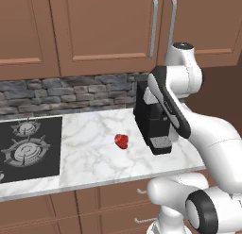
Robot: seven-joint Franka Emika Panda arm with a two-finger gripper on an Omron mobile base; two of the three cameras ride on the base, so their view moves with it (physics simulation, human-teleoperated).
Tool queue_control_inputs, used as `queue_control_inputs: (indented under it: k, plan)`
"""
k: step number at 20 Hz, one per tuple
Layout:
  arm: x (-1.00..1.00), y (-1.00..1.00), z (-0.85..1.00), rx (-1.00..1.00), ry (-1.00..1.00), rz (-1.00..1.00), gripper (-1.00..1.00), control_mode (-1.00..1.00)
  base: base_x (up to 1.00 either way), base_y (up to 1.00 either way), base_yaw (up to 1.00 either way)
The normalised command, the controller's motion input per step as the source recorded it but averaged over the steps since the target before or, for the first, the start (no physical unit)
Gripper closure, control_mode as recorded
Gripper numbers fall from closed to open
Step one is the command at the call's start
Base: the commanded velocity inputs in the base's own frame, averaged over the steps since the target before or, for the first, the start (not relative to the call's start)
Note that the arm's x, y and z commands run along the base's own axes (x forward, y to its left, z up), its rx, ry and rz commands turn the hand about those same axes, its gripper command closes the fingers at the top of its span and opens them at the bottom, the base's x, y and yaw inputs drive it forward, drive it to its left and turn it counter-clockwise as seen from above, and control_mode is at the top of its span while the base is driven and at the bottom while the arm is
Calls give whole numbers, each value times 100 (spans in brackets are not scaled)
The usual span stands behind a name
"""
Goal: Retrieve the tupperware from the cabinet, then place the raw meat into the tupperware to avoid contamination.
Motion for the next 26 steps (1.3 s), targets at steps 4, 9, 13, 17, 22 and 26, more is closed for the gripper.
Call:
queue_control_inputs:
  k: [4, 9, 13, 17, 22, 26]
  plan:
    - [-13, 0, 0, 0, -10, 0, -100, -100, 0, 0, 0]
    - [-20, 0, 17, -1, -24, 0, -100, -100, 0, 0, 0]
    - [-19, -9, 38, -5, -31, 0, -100, -100, 0, 0, 0]
    - [-18, -26, 56, -3, -32, -1, -100, -100, 0, 0, 0]
    - [-6, -17, 64, -3, -32, 0, -100, -100, 0, 0, 0]
    - [2, -21, 62, -1, -23, 0, -100, -100, 0, 0, 0]
